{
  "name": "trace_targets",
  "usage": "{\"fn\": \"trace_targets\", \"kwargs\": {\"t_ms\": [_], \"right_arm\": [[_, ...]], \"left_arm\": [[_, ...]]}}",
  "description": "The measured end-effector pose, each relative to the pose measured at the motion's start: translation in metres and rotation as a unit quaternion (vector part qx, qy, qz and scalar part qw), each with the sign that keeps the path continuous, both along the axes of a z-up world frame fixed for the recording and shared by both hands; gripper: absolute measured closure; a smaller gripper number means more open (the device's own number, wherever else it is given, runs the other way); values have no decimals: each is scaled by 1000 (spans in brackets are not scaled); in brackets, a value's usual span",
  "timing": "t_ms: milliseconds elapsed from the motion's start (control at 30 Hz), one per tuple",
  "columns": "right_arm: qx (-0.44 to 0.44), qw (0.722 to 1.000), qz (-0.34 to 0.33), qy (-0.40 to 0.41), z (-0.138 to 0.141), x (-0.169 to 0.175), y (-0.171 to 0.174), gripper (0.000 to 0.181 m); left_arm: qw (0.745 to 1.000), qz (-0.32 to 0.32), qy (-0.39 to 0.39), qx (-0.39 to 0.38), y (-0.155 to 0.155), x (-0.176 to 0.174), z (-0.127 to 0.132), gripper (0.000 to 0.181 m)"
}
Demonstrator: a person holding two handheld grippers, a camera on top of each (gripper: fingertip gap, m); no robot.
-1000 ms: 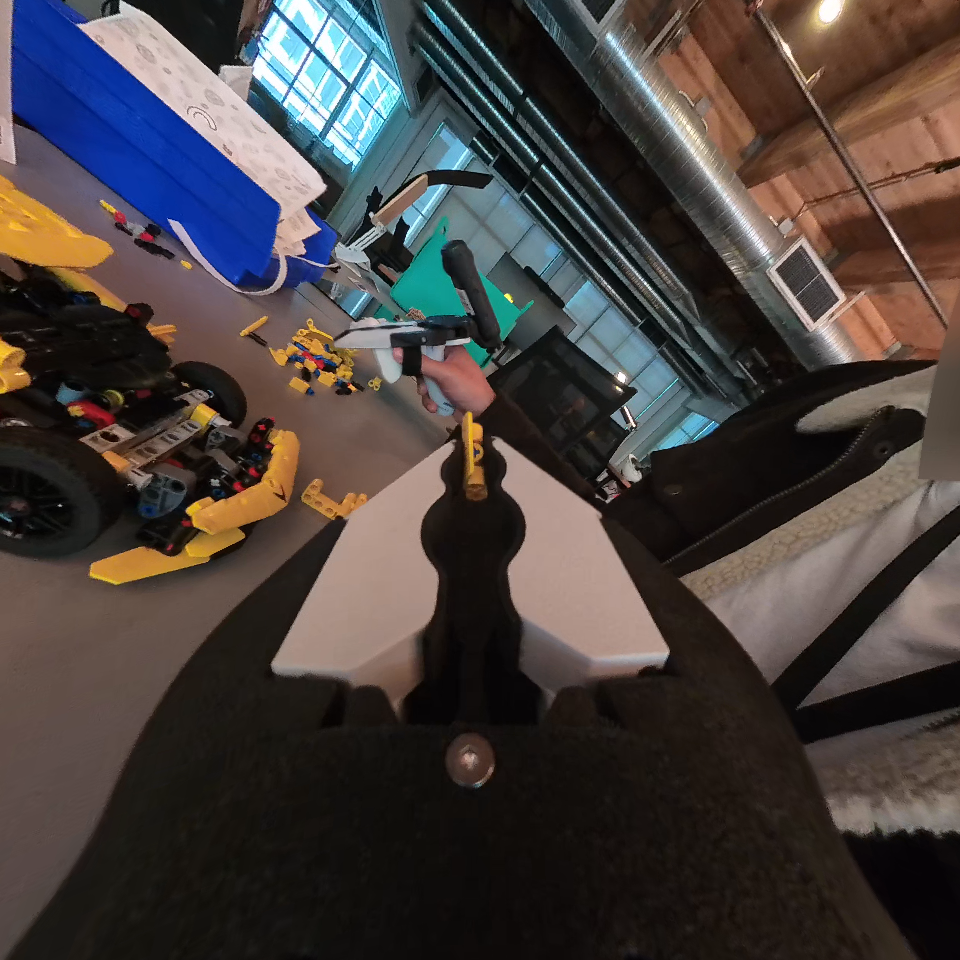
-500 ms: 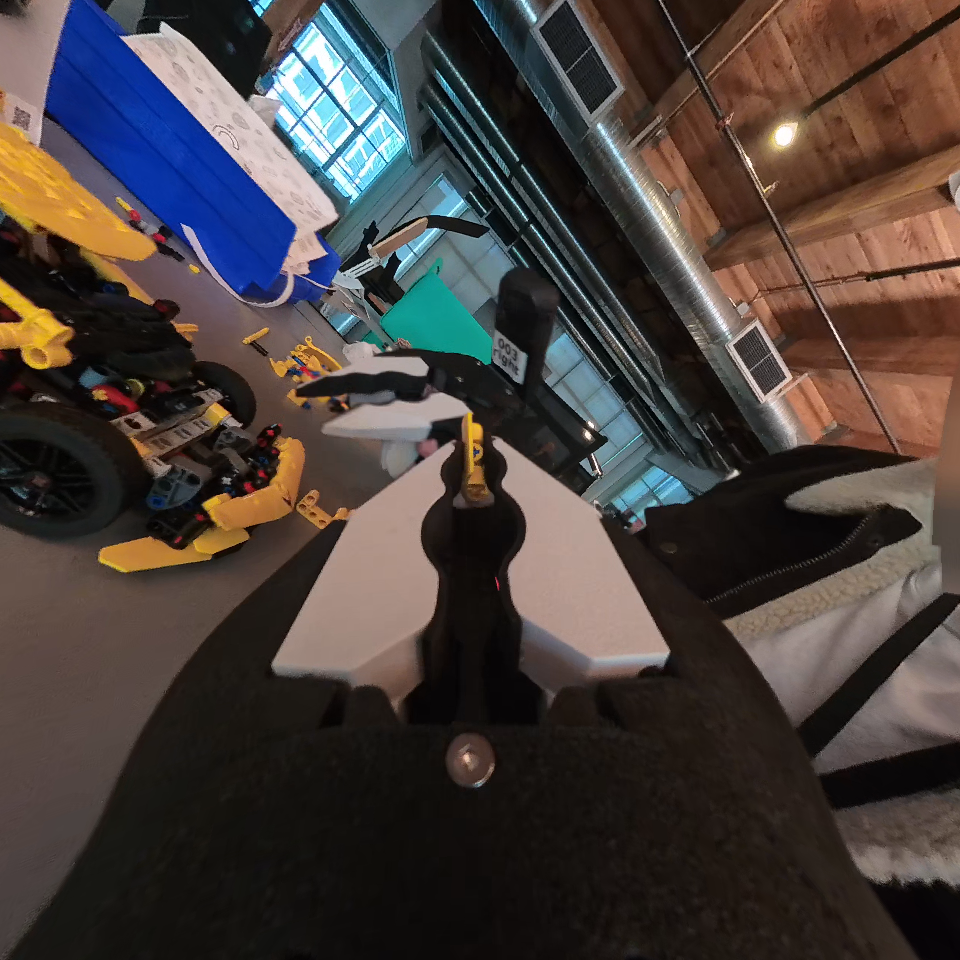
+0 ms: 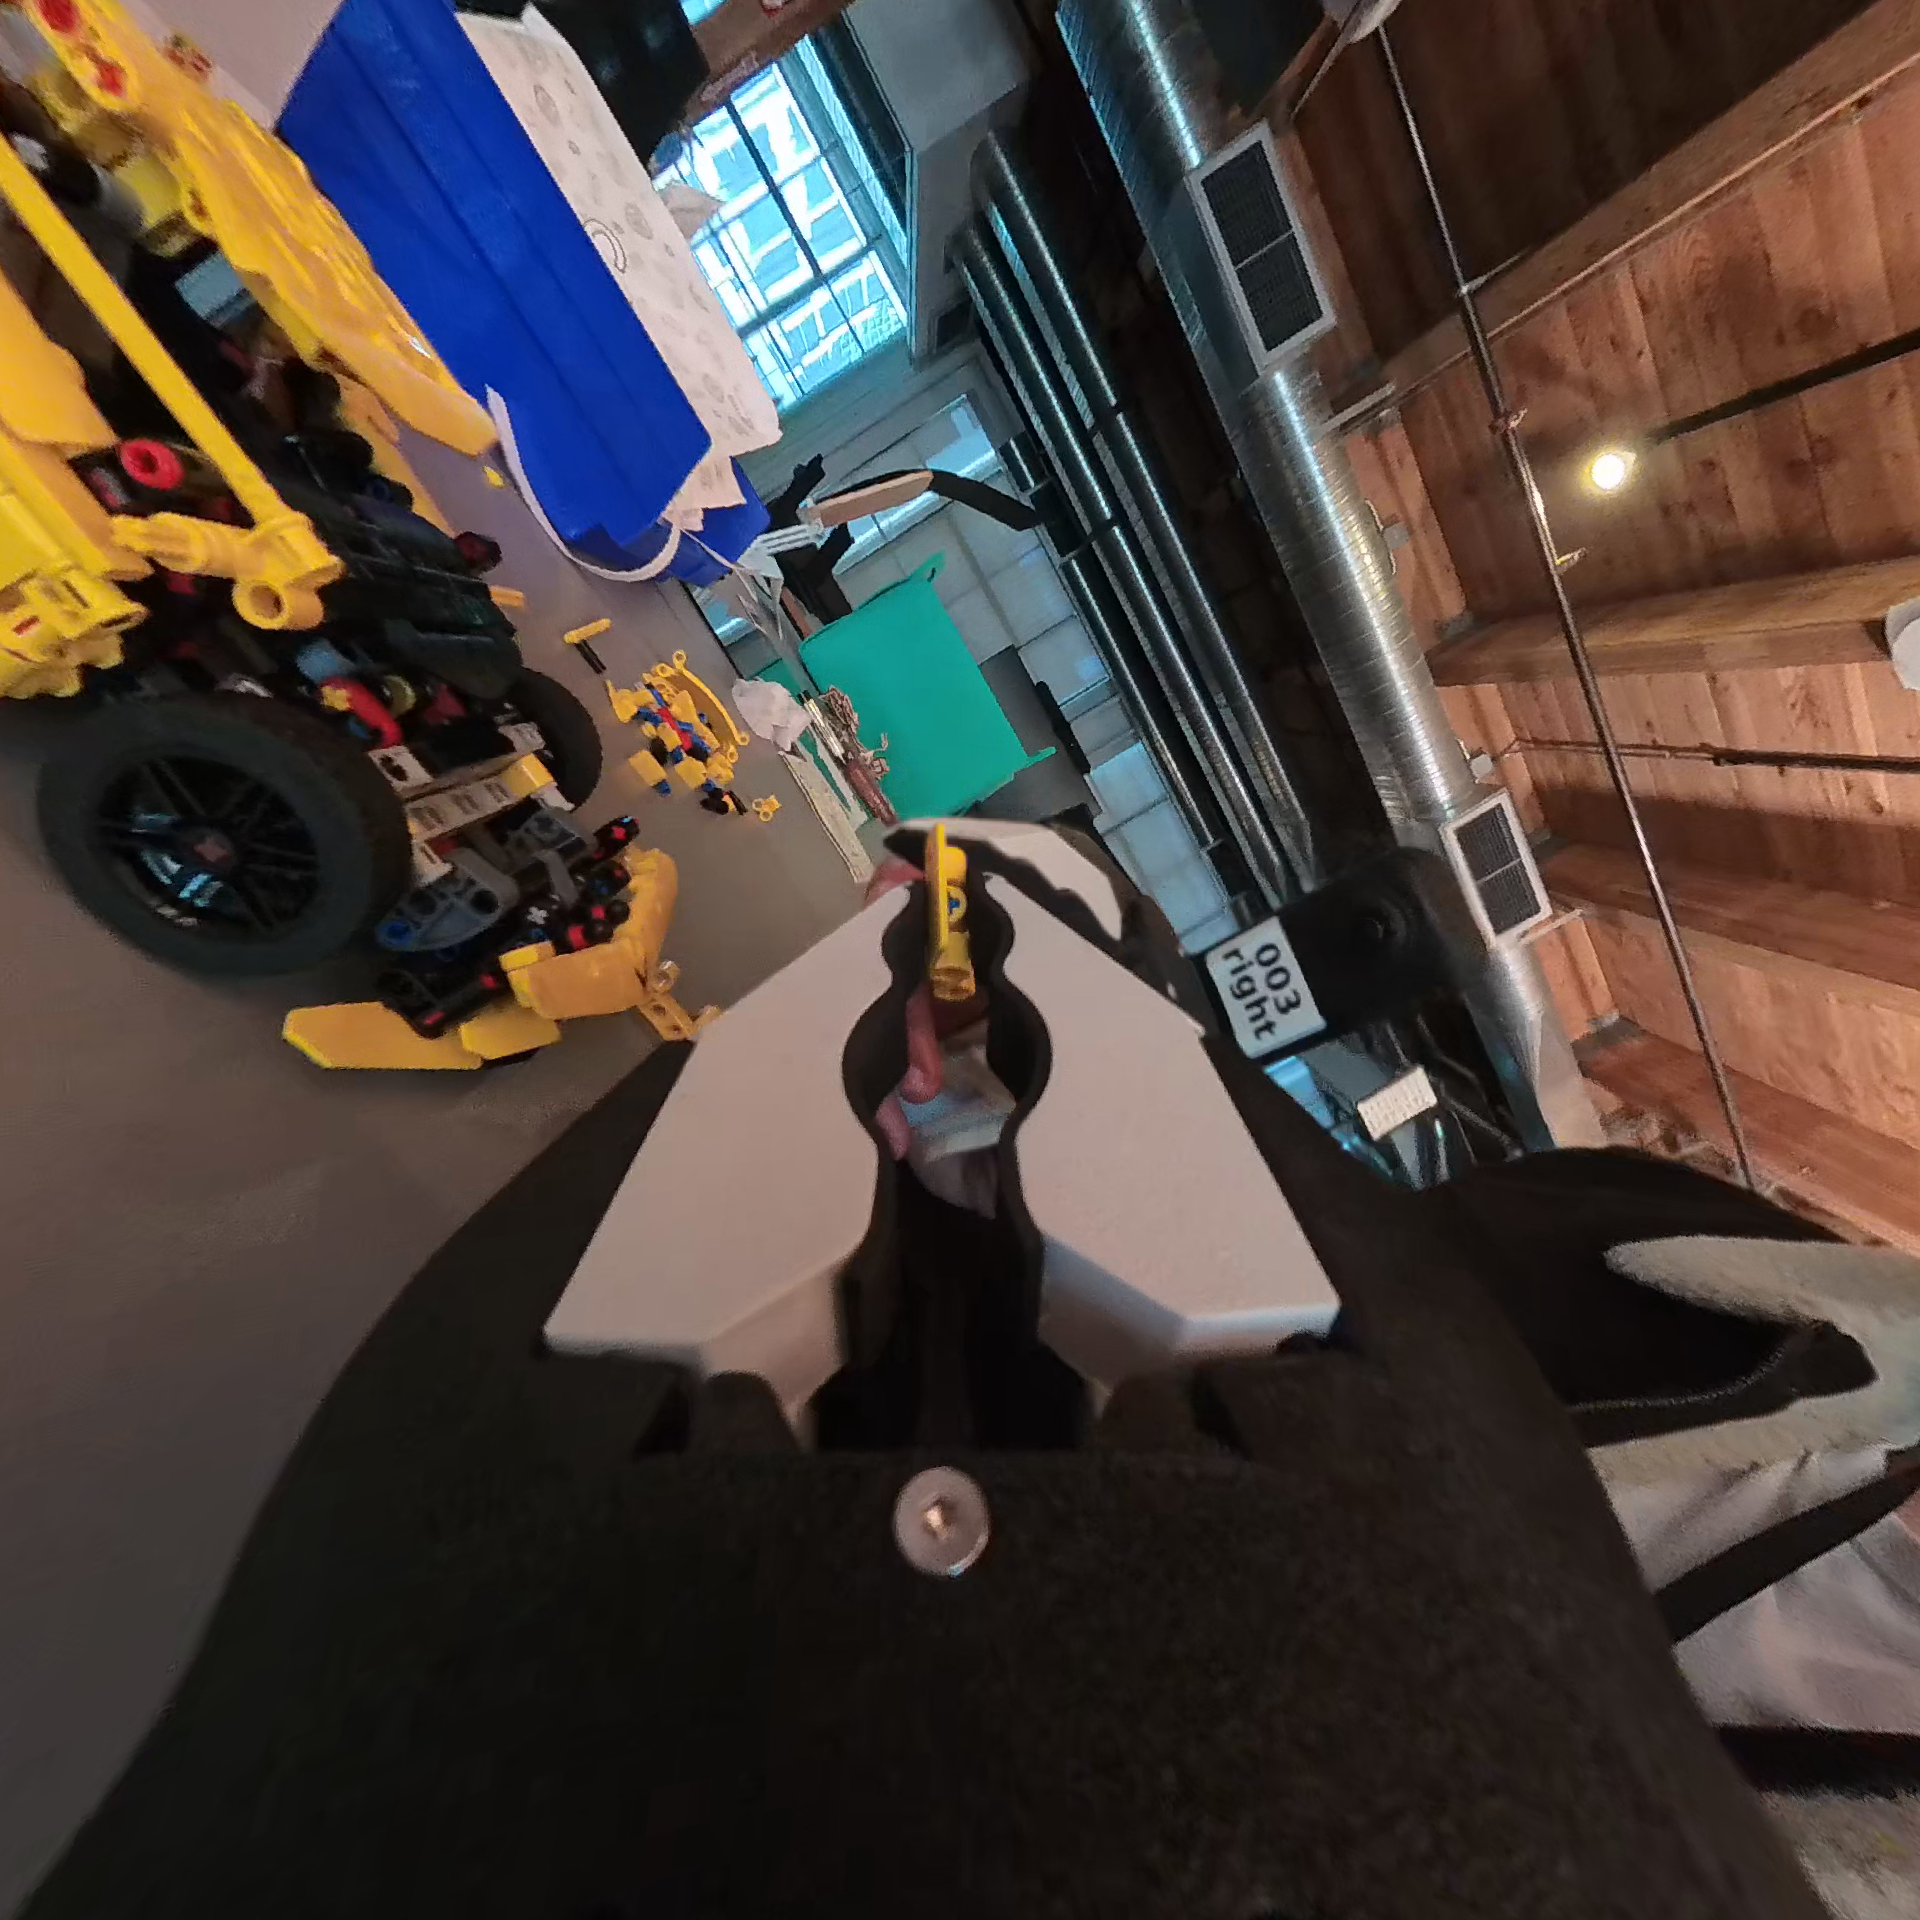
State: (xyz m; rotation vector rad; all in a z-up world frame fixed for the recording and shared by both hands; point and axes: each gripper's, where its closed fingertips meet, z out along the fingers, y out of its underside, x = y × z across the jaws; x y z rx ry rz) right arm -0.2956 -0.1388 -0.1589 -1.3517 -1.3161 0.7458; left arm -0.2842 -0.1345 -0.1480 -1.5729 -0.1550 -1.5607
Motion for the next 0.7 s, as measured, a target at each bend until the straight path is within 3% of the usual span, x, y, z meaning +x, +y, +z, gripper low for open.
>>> {"fn": "trace_targets", "kwargs": {"t_ms": [133,367,500,633,700], "right_arm": [[15,1000,-20,-18,-3,-2,-1,157],[48,998,-34,-31,-6,-4,-2,153],[3,998,-27,-49,-15,-2,2,157],[27,998,-9,-60,-17,1,-5,156],[18,997,-9,-68,-21,0,-4,157]], "left_arm": [[998,34,44,12,2,-2,-3,175],[998,29,61,14,2,1,-5,175],[995,30,97,3,3,4,-13,175],[990,17,143,15,-5,6,-14,176],[985,41,165,23,-3,-1,-13,177]]}}
